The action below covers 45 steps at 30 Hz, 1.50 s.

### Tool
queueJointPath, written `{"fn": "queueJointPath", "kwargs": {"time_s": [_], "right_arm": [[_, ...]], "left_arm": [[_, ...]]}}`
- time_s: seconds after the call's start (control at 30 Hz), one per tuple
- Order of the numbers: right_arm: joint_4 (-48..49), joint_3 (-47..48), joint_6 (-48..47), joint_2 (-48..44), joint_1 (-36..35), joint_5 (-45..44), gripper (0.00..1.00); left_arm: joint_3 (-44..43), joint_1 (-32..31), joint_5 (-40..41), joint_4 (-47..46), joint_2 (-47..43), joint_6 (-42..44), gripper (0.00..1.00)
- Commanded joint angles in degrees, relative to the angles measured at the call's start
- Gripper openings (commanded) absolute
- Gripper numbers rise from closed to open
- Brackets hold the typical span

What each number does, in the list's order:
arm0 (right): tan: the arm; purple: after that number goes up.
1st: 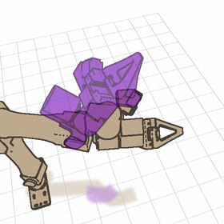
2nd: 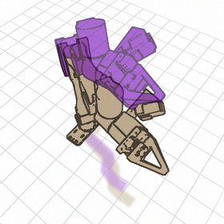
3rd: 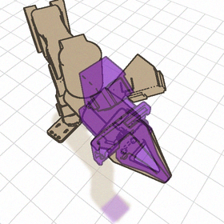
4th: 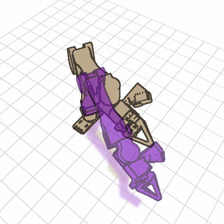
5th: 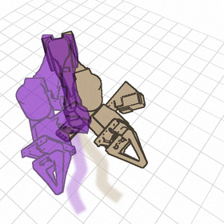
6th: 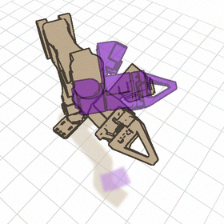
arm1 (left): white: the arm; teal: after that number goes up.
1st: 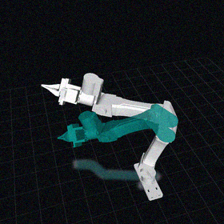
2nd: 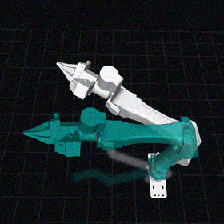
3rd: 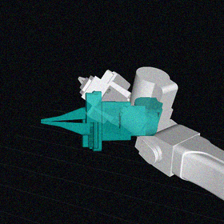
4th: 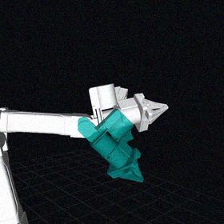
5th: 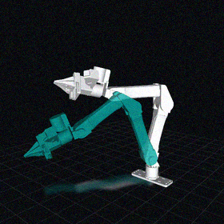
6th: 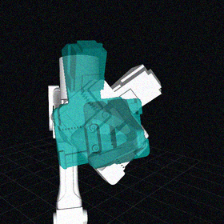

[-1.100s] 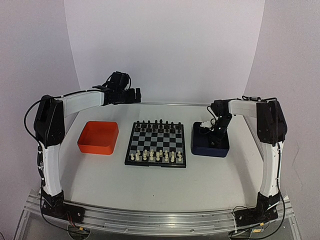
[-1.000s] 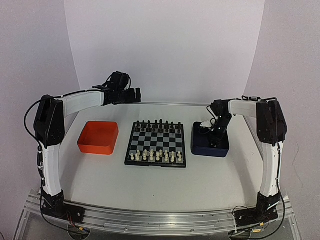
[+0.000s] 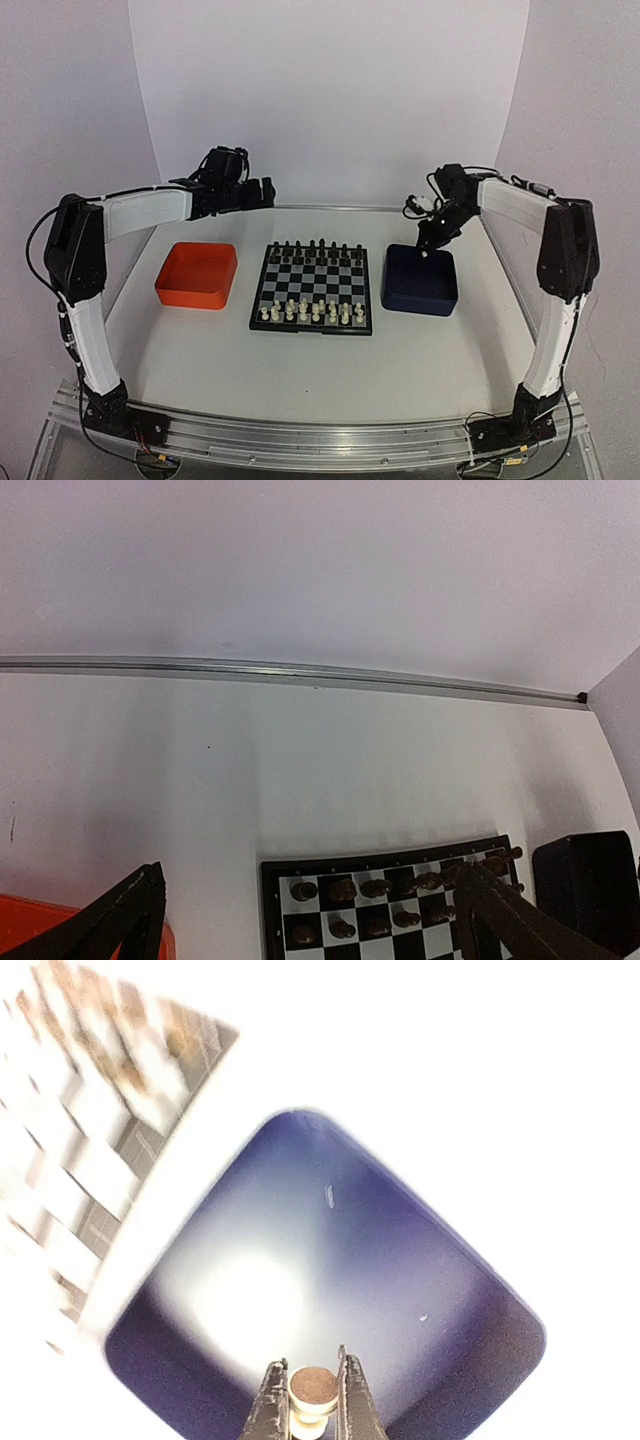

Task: Set up the chess pieces on the board
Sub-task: Pick up the chess piece from the storage box, then place the chess piece on the chessboard.

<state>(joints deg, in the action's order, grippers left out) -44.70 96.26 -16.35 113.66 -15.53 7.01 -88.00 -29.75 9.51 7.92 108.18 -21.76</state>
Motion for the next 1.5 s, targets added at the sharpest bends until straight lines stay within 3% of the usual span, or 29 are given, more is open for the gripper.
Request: {"fn": "queueJointPath", "kwargs": {"time_s": [0.0, 0.1, 0.2, 0.4, 0.6, 0.97, 1.47], "right_arm": [[21.8, -8.1, 41.3, -13.0, -0.2, 6.1, 0.0], [41.0, -16.4, 66.6, -15.1, -0.7, 7.9, 0.0], [60.2, -23.7, 83.4, -15.0, -4.2, 5.3, 0.0], [64.7, -26.3, 92.7, -17.0, -11.6, -4.9, 0.0], [62.4, -28.9, 94.8, -21.3, -15.5, -12.1, 0.0], [62.3, -29.6, 97.6, -22.4, -19.0, -10.8, 0.0], [62.3, -29.0, 97.3, -22.1, -20.1, -7.5, 0.0]], "left_arm": [[9.4, -2.3, -5.4, -16.0, -12.3, 2.9, 1.0], [16.2, -4.6, -9.1, -26.5, -16.2, 3.1, 0.99], [20.3, -7.8, -12.8, -35.2, -16.8, 4.0, 1.0], [20.2, -12.2, -18.9, -43.0, -11.3, 3.2, 0.99], [12.8, -15.7, -20.1, -38.5, -4.7, 2.8, 0.92], [9.1, -17.3, -27.3, -43.2, 1.5, -0.1, 0.77], [4.5, -17.5, -27.0, -44.1, 6.9, -2.1, 0.42]]}}
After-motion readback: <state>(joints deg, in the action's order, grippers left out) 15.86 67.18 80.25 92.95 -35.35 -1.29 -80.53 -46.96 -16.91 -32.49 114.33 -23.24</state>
